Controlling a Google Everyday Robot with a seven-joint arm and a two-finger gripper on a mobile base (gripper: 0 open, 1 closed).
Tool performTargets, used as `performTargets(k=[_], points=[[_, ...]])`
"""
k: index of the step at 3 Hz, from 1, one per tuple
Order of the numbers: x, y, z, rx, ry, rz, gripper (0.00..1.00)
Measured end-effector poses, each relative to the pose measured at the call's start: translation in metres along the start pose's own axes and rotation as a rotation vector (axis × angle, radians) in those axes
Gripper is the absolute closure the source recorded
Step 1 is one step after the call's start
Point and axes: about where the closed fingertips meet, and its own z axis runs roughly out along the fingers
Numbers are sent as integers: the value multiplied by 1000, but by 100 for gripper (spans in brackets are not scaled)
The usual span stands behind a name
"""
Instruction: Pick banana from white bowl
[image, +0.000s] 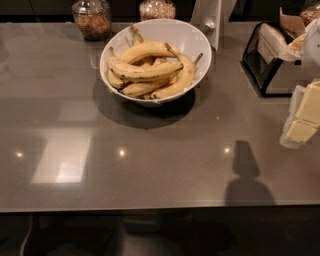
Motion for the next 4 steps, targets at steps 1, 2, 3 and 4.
performTargets(k=[1,2,3,4], points=[[0,0,0,0,0,0,0],[-6,-3,-1,8,-47,-1,0],[-26,-18,6,18,-178,1,0],[-62,-37,14,6,-331,-3,0]])
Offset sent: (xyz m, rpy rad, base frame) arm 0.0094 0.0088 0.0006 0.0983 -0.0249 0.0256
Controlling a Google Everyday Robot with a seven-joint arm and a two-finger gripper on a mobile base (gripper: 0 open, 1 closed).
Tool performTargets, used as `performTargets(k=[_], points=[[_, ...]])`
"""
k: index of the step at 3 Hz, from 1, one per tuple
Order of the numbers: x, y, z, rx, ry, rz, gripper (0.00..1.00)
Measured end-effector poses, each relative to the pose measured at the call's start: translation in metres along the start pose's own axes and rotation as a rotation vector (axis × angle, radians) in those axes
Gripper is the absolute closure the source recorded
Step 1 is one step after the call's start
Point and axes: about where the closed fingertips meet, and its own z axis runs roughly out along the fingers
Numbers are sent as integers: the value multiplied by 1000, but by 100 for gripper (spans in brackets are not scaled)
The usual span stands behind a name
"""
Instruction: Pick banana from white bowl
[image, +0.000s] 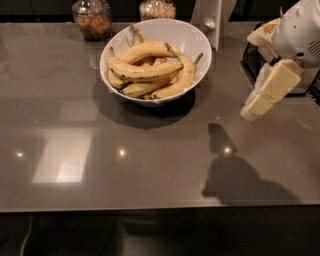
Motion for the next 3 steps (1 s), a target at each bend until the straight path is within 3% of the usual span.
performTargets(k=[1,2,3], points=[[-34,-18,18,-30,-131,4,0],[-69,-26,36,-76,-223,-11,0],[-104,-28,61,-105,-267,-50,0]])
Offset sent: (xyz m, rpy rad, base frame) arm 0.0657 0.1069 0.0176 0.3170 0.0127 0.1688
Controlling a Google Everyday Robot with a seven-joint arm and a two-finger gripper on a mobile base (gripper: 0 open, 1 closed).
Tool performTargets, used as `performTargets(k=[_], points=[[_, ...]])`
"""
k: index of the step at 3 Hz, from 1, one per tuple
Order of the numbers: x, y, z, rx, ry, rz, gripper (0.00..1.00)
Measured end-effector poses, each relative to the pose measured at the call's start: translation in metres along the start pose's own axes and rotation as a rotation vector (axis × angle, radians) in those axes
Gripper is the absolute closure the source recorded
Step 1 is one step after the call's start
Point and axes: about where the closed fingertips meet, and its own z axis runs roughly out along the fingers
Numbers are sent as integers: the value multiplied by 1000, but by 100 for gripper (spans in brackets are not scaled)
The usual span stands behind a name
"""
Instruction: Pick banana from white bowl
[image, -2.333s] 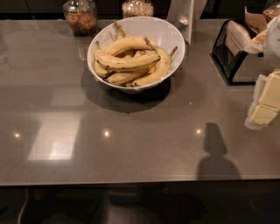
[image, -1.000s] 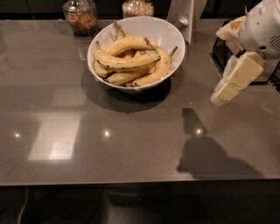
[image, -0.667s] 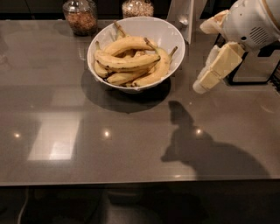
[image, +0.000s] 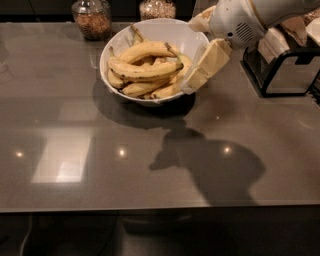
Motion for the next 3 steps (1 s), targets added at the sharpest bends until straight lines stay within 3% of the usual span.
performTargets(k=[1,3], points=[[-18,-9,33,8,15,-53,0],[-24,-30,95,-10,107,-104,0]])
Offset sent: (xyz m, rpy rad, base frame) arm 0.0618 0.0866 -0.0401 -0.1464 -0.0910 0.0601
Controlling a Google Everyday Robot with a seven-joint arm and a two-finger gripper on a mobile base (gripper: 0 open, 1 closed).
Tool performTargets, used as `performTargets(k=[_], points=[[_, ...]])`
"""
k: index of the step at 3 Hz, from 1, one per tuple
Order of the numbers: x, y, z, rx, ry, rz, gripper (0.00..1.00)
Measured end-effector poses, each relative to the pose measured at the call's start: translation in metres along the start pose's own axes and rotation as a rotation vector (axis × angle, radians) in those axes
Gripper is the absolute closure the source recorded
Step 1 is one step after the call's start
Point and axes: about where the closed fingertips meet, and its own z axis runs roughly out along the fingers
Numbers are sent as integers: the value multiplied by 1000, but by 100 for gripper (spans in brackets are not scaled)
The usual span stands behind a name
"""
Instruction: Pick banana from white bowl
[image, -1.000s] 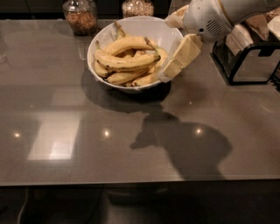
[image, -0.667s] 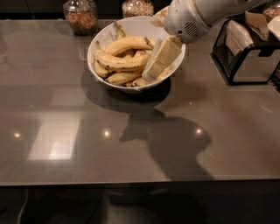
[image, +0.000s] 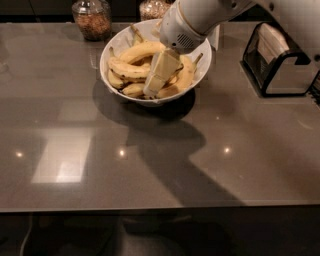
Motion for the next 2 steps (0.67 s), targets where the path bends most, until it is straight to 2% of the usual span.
performTargets(k=[1,2], points=[[6,-5,22,-33,37,9,1],[12,-5,36,-60,61,19,19]])
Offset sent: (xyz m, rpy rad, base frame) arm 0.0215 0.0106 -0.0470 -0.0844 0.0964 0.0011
